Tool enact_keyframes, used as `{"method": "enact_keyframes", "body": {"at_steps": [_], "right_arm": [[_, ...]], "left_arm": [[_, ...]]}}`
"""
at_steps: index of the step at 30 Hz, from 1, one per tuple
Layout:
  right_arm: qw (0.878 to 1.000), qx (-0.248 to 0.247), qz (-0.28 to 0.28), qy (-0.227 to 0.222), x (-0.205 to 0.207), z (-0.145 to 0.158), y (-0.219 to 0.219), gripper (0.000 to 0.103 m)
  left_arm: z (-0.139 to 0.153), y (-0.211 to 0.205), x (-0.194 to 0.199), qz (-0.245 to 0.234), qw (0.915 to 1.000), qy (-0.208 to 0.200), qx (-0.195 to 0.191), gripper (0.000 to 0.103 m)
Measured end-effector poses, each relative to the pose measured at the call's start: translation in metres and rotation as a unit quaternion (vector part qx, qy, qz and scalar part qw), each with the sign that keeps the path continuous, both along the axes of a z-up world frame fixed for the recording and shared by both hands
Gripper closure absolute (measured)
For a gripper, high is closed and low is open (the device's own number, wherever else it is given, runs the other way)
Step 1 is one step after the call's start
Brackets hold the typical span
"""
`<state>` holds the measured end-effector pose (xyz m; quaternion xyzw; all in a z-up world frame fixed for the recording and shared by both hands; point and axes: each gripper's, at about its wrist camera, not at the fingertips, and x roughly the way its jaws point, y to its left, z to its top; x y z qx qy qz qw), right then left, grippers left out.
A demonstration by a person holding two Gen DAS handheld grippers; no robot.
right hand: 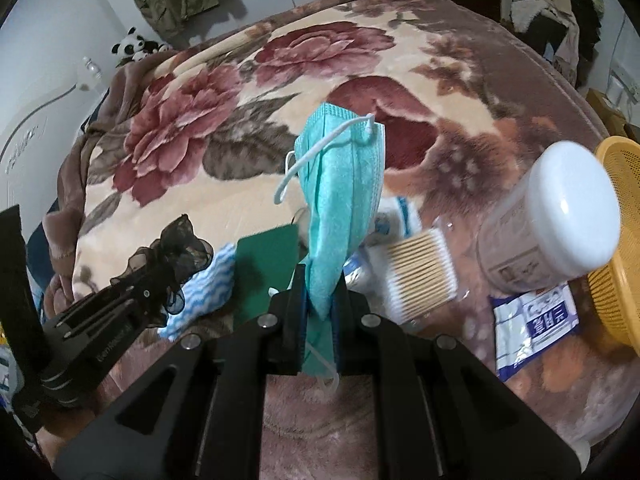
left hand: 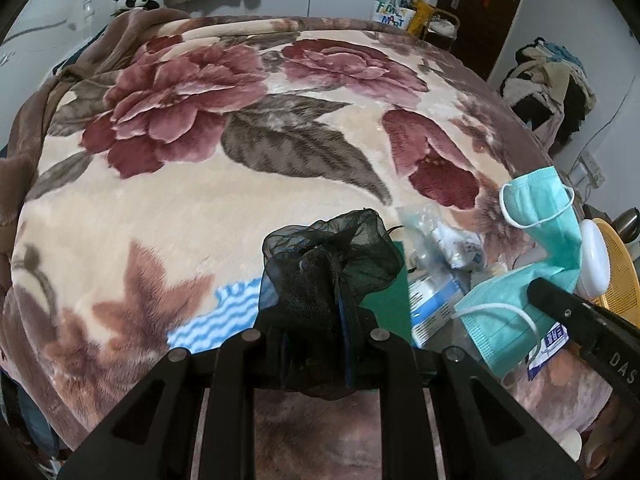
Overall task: Organize soft objects
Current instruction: 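Carry the scrunchie and mask with both tools over the yellow basket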
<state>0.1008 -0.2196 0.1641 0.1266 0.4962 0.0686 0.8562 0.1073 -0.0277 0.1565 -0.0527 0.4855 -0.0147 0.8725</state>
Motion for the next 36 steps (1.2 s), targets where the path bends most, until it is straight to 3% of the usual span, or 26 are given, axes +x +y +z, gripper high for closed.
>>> {"method": "enact_keyframes", "body": {"at_steps": [18,36], "right_arm": [[0.999,0.028,-0.042,-0.009,0.028,0.034,-0.074,0.093],[0.994,0.029,-0.097,-0.038,0.006,0.068,-0.167,0.093]], "left_arm": [[0.045,-0.085,0.047,-0.054,0.9983,-0.010,0.019,0.084],[0.078,-0.196,0.044,-0.122,0.9922,-0.024,0.006,0.084]]}}
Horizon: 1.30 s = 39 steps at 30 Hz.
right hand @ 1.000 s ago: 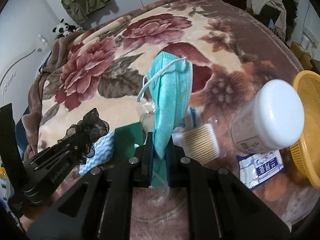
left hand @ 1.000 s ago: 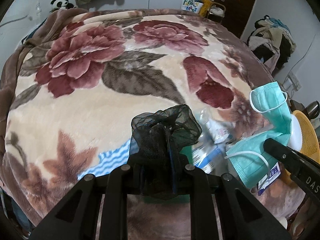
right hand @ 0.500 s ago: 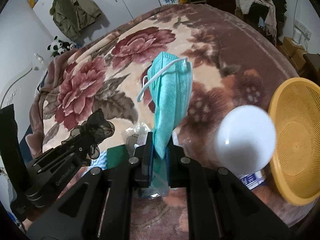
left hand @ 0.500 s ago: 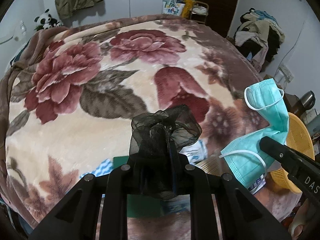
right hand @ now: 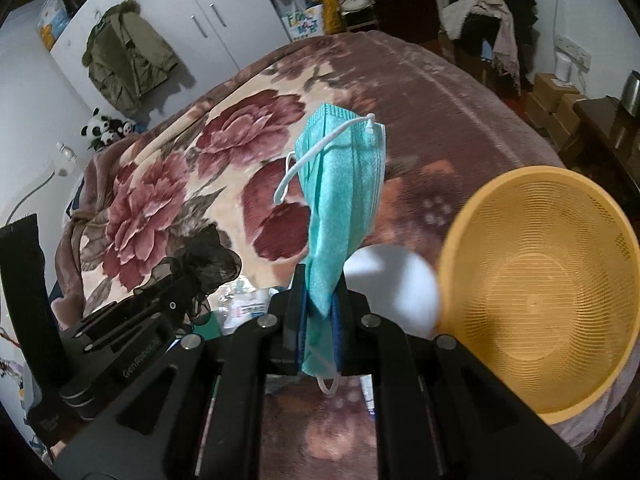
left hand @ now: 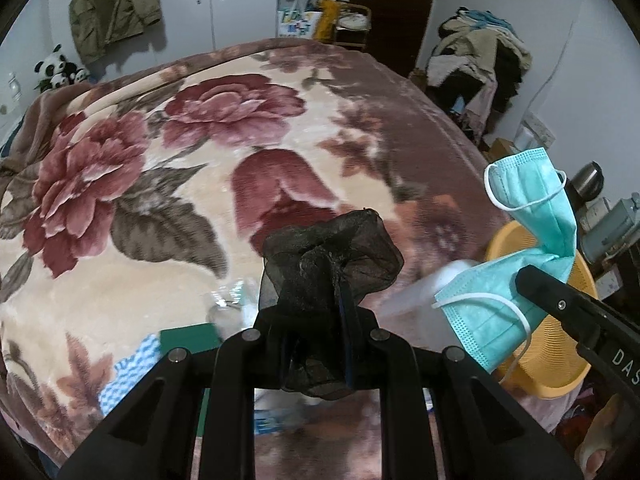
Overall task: Organize soft objects
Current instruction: 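Carry the scrunchie and mask with both tools over the yellow basket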
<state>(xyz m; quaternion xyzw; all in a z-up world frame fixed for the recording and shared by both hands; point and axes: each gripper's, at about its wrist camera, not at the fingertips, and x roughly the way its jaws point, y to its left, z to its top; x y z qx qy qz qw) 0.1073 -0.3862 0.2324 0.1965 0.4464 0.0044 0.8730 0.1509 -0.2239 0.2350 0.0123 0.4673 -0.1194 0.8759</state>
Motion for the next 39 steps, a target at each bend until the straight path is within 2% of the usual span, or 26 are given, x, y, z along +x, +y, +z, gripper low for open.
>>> {"method": "enact_keyframes", "body": {"at_steps": [12,23,39], "right_arm": [[0.999,0.003,-0.049,-0.002,-0.024,0.003,-0.063,0.093],[0.996,-0.004,-0.084,0.010,-0.042,-0.007,-0.115,0.092],[0.990,-0.006,-0.134,0.039,-0.062,-0.026,-0.180,0.092]], "left_arm": [[0.005,-0.077,-0.013,-0.049,0.9988,0.000,-0.002,0.084],[0.001,-0.137,-0.025,-0.090,0.9959,0.007,-0.007,0.084],[-0.017,-0.226,-0.033,-0.158,0.9867,0.032,-0.022,0.082]]}}
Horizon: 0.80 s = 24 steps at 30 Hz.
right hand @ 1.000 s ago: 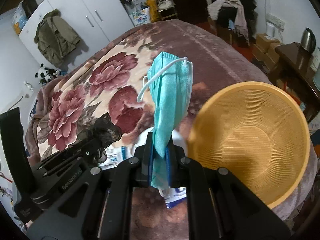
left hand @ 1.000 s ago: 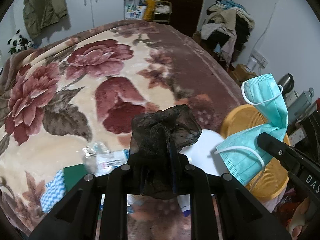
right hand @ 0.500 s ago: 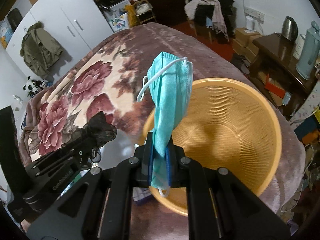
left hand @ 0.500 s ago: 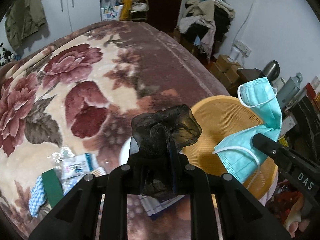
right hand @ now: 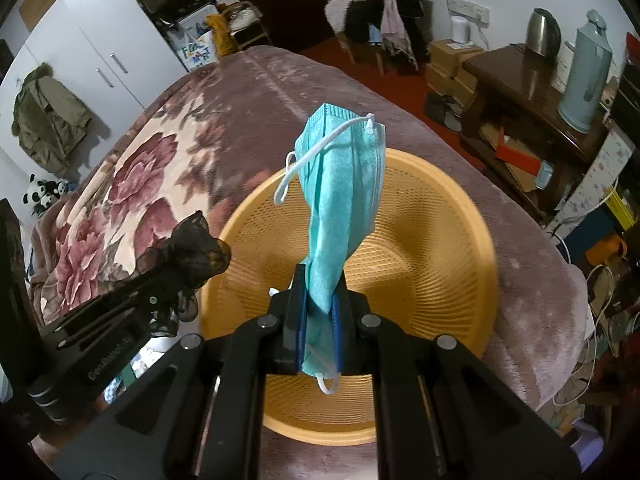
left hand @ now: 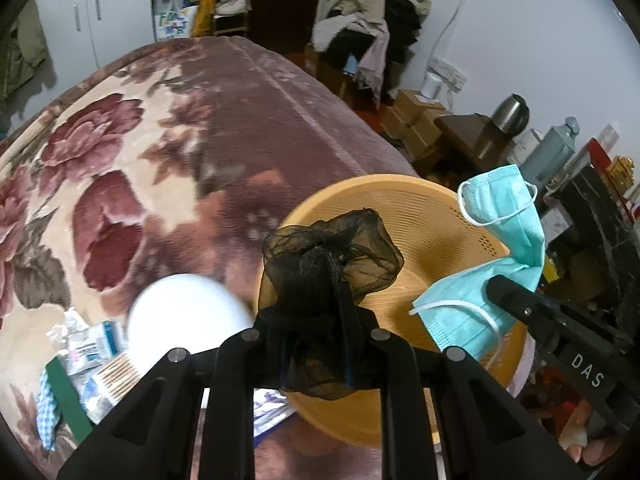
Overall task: Organize soft objects
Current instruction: 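Carry the scrunchie and mask with both tools over the yellow basket, then open both tools to drop the scrunchie and mask into the basket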
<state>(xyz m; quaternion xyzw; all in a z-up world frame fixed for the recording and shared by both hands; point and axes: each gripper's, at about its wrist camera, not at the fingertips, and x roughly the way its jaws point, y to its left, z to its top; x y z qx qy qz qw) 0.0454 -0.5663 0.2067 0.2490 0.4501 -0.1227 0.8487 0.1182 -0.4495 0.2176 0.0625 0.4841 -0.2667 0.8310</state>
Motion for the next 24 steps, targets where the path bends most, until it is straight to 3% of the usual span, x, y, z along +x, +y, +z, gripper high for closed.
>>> {"method": "enact_keyframes", "body": {"at_steps": [3,4,5,6,7,8,9,11,14,24], "right_arm": [[1.000,0.005,0.000,0.005,-0.001,-0.003,-0.005,0.090],[1.000,0.009,0.002,0.005,-0.001,-0.004,-0.007,0.089],[1.000,0.012,0.004,0.009,-0.001,-0.005,-0.008,0.089],[1.000,0.012,0.004,0.016,0.000,-0.007,-0.009,0.088],[1.000,0.012,0.003,0.023,0.000,-0.009,-0.010,0.079],[1.000,0.011,0.001,0.027,0.000,-0.010,-0.011,0.062],[1.000,0.007,-0.006,0.030,-0.002,-0.011,-0.012,0.055],[0.999,0.002,-0.018,0.026,-0.006,-0.012,-0.018,0.029],[0.999,0.021,-0.024,0.017,-0.008,-0.013,-0.025,0.006],[1.000,-0.005,-0.015,0.015,-0.012,-0.004,-0.012,0.000]], "left_arm": [[-0.008,-0.013,0.000,-0.011,0.9998,0.012,-0.006,0.078],[-0.010,-0.015,-0.001,-0.013,0.9998,0.014,-0.008,0.068],[-0.013,-0.017,-0.001,-0.015,0.9997,0.016,-0.008,0.047],[-0.015,-0.017,-0.001,-0.016,0.9997,0.017,-0.007,0.036],[-0.015,-0.017,-0.002,-0.013,0.9998,0.014,-0.004,0.019],[-0.015,-0.015,-0.004,-0.011,0.9999,0.010,-0.004,0.011],[-0.015,-0.013,-0.004,-0.004,1.0000,0.004,0.001,0.010],[-0.013,-0.007,-0.002,0.005,1.0000,0.000,0.001,0.004],[-0.007,0.005,0.000,0.018,0.9998,-0.004,-0.009,0.001],[0.007,0.018,-0.010,0.027,0.9991,-0.034,0.002,0.001]]}}
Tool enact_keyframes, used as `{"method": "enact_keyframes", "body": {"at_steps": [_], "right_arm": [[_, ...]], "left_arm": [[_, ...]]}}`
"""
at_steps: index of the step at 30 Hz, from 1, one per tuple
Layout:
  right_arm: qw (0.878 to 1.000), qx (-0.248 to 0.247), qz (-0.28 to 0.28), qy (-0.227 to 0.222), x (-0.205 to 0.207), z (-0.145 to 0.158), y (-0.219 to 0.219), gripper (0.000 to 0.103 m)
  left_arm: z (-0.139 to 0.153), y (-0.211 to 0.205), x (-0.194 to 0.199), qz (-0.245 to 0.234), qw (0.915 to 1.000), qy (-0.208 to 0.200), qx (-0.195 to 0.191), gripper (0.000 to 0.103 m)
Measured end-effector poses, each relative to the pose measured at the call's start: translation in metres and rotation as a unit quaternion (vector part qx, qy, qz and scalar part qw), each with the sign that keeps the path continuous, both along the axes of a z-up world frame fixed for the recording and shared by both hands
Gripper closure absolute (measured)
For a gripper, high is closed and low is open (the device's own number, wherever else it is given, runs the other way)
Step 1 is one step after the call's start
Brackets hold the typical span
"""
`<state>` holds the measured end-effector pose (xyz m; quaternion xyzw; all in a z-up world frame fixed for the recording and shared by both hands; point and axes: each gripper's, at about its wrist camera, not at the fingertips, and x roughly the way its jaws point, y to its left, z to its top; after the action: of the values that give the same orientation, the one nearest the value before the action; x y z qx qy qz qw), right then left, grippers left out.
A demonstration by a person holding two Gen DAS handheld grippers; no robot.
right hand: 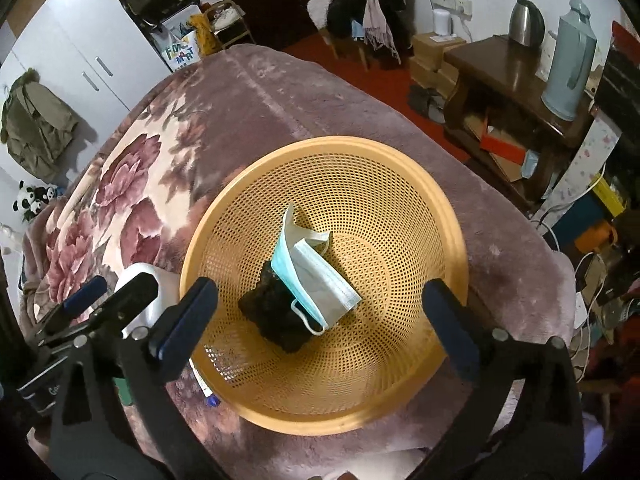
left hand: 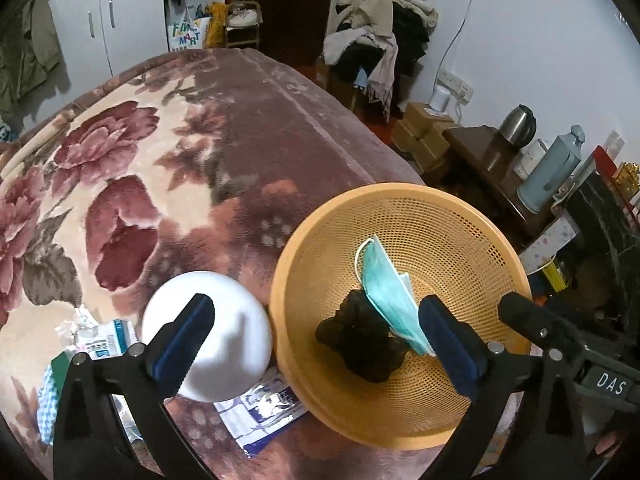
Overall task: Organize soft objects
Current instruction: 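Open both tools to drop the scrunchie and mask into the basket, then move both tools back toward the remaining items on the blanket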
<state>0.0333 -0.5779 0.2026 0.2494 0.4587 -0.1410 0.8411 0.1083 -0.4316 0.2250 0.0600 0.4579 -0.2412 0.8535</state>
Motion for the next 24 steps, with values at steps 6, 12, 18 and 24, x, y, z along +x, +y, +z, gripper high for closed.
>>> {"method": "enact_keyframes", "body": {"at_steps": [6,12,18,24], "right_arm": [[1.000,-0.007,0.004,0.003,-0.003,0.004,0.011,0.000],[1.000,-0.003,0.005,0.002,-0.007,0.007,0.021,0.000],[1.000,-0.004,0.011,0.004,-0.006,0.007,0.032,0.000],[1.000,-0.008,0.018,0.005,-0.003,0.009,0.044,0.000]], "left_arm": [[0.003,0.013,-0.004,0.005,1.0000,0.000,0.007,0.001],[0.006,0.033,-0.009,0.018,0.9998,0.000,0.008,0.001],[0.006,0.052,-0.010,0.029,0.9996,0.003,0.007,0.001],[0.004,0.065,-0.007,0.038,0.9992,0.008,0.006,0.001]]}}
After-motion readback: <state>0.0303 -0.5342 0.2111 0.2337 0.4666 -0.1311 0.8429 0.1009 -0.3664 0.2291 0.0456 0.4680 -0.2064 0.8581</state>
